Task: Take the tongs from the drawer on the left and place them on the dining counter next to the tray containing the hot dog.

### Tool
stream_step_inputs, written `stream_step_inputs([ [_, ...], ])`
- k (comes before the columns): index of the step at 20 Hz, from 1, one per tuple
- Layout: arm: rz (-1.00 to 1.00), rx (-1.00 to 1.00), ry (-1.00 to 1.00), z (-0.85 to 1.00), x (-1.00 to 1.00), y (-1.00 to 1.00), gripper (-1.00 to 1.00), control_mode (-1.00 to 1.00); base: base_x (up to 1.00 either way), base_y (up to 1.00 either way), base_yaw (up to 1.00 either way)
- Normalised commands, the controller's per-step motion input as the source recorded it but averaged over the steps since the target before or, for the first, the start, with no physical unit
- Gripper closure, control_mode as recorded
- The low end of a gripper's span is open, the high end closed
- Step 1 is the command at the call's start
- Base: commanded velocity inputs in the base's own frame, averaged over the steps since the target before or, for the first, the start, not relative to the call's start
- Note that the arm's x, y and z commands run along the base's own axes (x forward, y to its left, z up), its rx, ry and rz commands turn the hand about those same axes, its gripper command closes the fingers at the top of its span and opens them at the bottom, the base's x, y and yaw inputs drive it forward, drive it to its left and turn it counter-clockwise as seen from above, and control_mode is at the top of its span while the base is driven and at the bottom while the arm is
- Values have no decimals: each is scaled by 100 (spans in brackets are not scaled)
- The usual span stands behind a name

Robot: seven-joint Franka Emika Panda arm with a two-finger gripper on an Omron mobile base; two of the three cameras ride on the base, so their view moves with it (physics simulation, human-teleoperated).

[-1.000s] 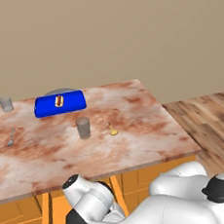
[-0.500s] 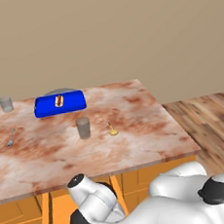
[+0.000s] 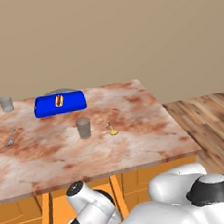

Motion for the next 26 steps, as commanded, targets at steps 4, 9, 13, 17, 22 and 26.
stream_step_inputs([
  [4, 0, 0, -3, -4, 9, 20, -100, -100, 0, 0, 0],
  [9, 0, 0, -13, -28, 3, 14, -100, -100, 0, 0, 0],
  [13, 0, 0, -14, -26, 0, 12, -100, -100, 0, 0, 0],
  [17, 0, 4, -8, -26, 0, 8, -100, -100, 0, 0, 0],
  [22, 0, 12, -3, -24, 11, 1, -100, -100, 0, 0, 0],
  [26, 0, 12, -4, -30, 9, 0, -100, -100, 0, 0, 0],
])
